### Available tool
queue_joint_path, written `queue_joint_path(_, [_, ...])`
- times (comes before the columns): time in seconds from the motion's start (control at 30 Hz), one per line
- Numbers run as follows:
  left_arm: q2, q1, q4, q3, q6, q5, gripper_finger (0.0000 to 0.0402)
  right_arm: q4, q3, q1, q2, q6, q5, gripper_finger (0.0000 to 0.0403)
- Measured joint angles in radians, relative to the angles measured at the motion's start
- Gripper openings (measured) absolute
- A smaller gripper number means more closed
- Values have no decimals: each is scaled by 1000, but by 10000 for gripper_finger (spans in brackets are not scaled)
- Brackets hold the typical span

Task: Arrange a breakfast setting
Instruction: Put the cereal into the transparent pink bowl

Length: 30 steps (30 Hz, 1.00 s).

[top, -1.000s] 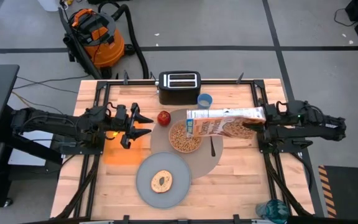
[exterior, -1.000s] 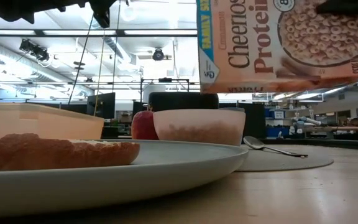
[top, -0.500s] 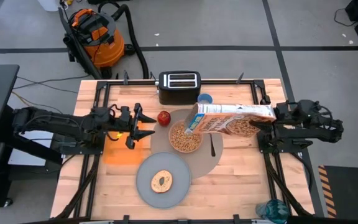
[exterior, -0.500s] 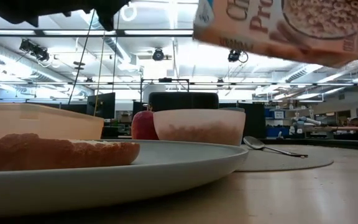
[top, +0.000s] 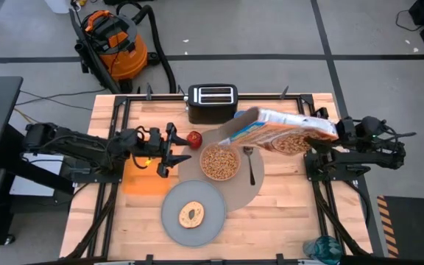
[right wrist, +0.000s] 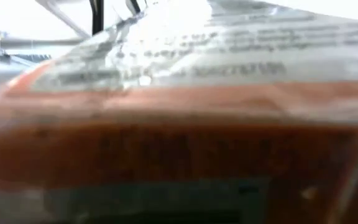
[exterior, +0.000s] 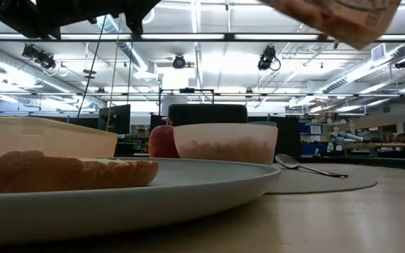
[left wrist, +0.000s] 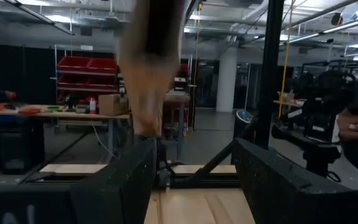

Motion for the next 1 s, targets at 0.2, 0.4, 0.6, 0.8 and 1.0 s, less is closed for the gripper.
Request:
queue_joint_path(0.2, [91, 2, 140, 0, 11, -56, 234, 371, -136, 0, 11, -49, 42, 205])
queue_joint_path(0.4, [258, 2, 379, 26, -24, -82, 289, 834, -335, 0, 85, -22, 44, 205])
queue_joint_path(0.6, [455, 2, 354, 242, 16, -84, 315, 1111, -422, 0, 231, 30, 48, 205])
queue_joint_path(0.8, [646, 14, 246, 541, 34, 9, 316, 1253, -423, 0, 345, 33, -3, 205])
queue_joint_path(1.0, [769, 35, 100, 788, -15, 15, 316, 1303, -423, 0, 381, 39, -57, 205])
